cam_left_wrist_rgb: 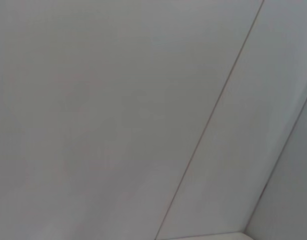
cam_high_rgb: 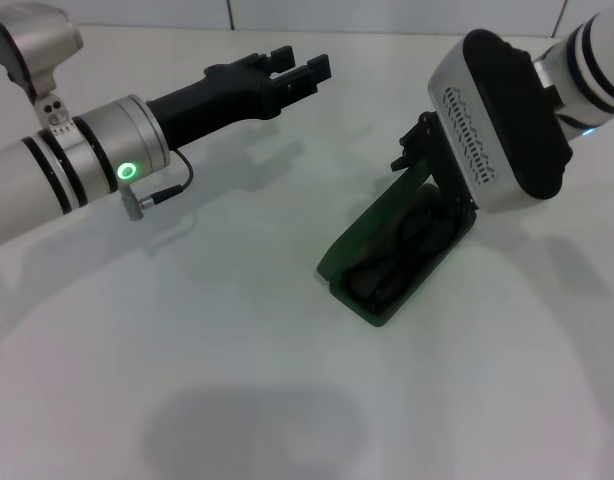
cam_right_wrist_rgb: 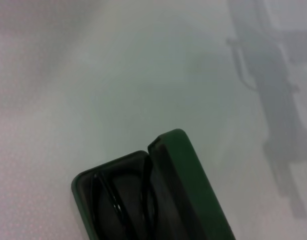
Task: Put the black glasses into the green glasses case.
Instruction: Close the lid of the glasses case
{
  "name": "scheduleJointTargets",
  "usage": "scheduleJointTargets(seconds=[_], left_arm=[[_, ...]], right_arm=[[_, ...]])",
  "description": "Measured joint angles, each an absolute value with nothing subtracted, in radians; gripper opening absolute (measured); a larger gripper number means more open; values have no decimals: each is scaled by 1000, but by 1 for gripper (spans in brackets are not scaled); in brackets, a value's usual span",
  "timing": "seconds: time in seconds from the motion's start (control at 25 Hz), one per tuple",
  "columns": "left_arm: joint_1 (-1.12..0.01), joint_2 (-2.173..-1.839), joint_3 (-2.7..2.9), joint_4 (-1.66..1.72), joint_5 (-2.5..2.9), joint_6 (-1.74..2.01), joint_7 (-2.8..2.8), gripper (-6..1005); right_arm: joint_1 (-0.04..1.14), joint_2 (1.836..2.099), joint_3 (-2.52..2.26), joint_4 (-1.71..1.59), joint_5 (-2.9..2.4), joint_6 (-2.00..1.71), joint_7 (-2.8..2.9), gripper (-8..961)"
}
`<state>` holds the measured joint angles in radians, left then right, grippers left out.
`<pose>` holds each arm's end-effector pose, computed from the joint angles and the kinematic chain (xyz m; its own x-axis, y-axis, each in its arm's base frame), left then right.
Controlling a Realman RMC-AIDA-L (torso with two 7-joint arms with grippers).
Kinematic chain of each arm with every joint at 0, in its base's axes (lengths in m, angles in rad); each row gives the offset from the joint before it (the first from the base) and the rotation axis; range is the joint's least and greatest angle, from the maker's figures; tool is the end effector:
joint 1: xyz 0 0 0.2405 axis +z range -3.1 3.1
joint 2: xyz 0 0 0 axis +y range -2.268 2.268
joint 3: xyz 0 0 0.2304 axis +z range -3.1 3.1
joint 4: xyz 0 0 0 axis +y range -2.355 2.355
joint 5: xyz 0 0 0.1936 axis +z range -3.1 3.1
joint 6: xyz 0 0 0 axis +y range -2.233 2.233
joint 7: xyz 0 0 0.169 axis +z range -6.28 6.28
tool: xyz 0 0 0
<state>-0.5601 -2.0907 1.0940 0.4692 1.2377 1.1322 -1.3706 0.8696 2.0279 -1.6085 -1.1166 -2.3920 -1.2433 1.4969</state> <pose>-0.1916 0.3711 -0.0262 0.5010 0.3622 0.7860 0.7230 -0.6743 -0.1501 0.0967 0.3737 -0.0592 0.7293 0.5547 0.4006 0.6203 -0.7831 -0.0448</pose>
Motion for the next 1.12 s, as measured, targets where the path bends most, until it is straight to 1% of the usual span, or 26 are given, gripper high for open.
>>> scheduleJointTargets(seconds=[0.56,0.96,1.08,1.12], left_arm=[[-576,-2091,1090,456,1238,1134,-1376,633],[-572,-2091,1089,448,1238,1134,-1376,633],[-571,-2090,1089,448,1238,1134,-1376,633],[-570,-2090,1089,448,1238,1134,-1376,633]], right_arm=[[825,2028,-1699,-1166,-2383,-1147,1495,527],[819,2028,-1756,-1160,-2387,-1096,1494,515],[808,2028,-1767,-1166,-2388,-1074,1492,437],[807,2028,-1768,-1167,-2389,-1071,1492,396]])
